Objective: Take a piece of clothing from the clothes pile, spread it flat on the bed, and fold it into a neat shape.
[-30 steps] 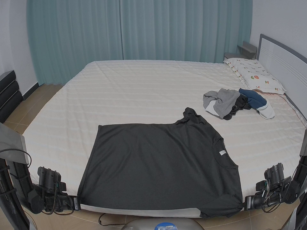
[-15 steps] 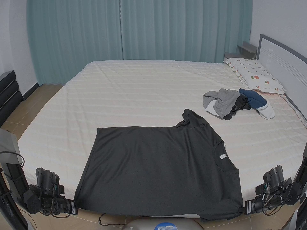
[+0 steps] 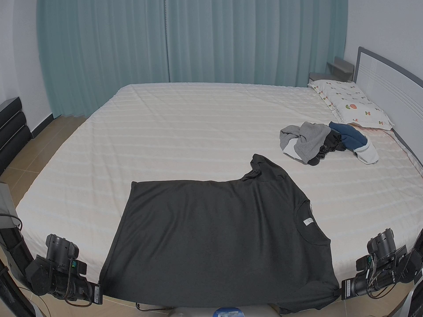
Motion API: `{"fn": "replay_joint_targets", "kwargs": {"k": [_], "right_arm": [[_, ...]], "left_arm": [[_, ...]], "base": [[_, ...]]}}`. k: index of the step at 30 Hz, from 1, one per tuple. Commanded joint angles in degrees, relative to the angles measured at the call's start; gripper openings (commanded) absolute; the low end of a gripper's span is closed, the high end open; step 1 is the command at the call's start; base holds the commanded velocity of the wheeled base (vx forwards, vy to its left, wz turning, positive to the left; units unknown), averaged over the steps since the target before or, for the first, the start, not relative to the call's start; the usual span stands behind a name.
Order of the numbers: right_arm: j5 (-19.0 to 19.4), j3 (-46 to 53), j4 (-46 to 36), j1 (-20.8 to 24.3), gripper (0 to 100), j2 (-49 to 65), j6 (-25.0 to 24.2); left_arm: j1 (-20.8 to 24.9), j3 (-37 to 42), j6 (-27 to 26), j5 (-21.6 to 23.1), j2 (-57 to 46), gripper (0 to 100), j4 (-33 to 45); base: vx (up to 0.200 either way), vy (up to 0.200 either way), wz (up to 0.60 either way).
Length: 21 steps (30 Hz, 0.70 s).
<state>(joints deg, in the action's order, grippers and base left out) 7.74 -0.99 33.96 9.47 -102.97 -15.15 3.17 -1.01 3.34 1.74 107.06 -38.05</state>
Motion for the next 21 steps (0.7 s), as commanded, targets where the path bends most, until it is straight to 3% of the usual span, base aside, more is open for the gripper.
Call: {"fn": "replay_joint_targets", "kwargs": {"k": [1, 6, 12, 16, 21], "right_arm": [[-0.01, 0.99, -1.36, 0.02, 0, 2.34, 0.04], [0.08, 0.72, -0.56, 0.02, 0, 2.87, -0.05], [0.26, 0.11, 6.64, -0.07, 0, 2.6, -0.93], [0.26, -0.16, 11.12, -0.33, 0, 2.69, -1.11], [-1.76, -4.11, 13.85, -0.68, 0, 3.66, -5.15]], "left_arm": [[-0.01, 0.05, -0.79, 0.01, -2.91, 0, 2.63], [-0.18, -2.15, 0.35, 0.54, -4.67, 0, 2.89], [-0.18, -7.34, 10.55, 1.16, -7.92, 0, 2.8], [-0.18, -8.74, 12.57, 1.16, -8.01, 0, 2.8], [-0.18, -10.41, 15.64, 1.42, -8.01, 0, 1.84]], "base": [[0.0, 0.0, 0.0], [0.0, 0.0, 0.0], [0.0, 0.0, 0.0], [0.0, 0.0, 0.0], [0.0, 0.0, 0.0]]}}
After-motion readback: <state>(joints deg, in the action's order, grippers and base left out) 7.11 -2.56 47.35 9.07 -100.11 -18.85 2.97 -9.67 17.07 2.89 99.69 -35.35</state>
